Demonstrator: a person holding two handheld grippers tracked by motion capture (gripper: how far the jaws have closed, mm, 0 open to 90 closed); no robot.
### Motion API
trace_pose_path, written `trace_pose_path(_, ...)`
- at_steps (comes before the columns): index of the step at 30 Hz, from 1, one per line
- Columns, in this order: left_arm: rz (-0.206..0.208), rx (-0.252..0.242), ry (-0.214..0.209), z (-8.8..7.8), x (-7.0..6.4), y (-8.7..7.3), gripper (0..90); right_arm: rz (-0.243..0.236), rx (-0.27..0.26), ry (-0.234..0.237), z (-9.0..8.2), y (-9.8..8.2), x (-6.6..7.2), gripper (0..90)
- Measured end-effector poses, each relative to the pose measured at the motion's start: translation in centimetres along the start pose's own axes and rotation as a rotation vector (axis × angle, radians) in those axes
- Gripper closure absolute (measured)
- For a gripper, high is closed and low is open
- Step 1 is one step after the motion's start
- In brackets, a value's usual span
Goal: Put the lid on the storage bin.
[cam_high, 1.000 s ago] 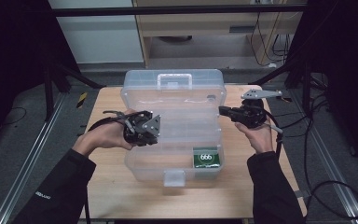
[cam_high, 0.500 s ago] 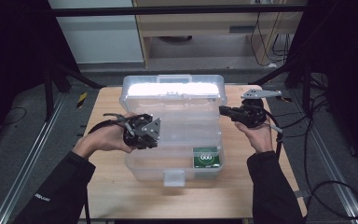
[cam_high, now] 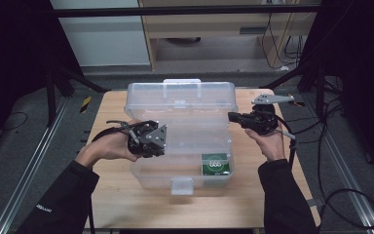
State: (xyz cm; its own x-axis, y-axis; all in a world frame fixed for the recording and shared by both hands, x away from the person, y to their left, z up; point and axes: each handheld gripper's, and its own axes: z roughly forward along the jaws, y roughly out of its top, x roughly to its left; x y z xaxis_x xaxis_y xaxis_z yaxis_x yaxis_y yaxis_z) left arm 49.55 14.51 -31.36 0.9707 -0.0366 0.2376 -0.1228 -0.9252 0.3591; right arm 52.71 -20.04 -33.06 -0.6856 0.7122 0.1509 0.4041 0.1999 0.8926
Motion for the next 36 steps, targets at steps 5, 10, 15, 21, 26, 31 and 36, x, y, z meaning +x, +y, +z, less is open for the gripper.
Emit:
trace_pose_path(5, -0.012, -0.047, -0.001, -0.4, 0.0, -0.1, 79.3, 0.004, 0.003, -0.006, -0.1, -0.1, 0.0, 90.0)
trace_pose_path(10, -0.021, -0.069, -0.011, -0.5, -0.1, -0.1, 77.6, 0.019, 0.006, -0.005, 0.0, -0.6, -0.2, 90.0)
trace_pose_path(15, -0.017, -0.050, -0.013, 0.0, -0.1, -0.2, 83.0, 0.019, 0.010, 0.007, 0.0, -0.7, -0.2, 90.0)
trace_pose_path(21, -0.010, -0.028, -0.013, 0.3, -0.2, -0.1, 85.3, 0.022, 0.008, 0.019, -0.2, -1.1, -0.1, 90.0)
trace_pose_path(26, -0.030, -0.093, -0.027, 0.5, -0.3, -0.2, 75.6, 0.023, 0.004, 0.023, -0.4, -1.5, 0.2, 90.0)
trace_pose_path(31, -0.068, -0.157, -0.032, 0.9, -0.4, -0.3, 67.6, 0.025, 0.011, 0.023, -0.5, -1.7, 0.1, 90.0)
trace_pose_path(36, -0.089, -0.206, -0.035, 1.2, -0.6, -0.1, 61.5, 0.022, 0.011, 0.022, -0.5, -1.8, 0.1, 90.0)
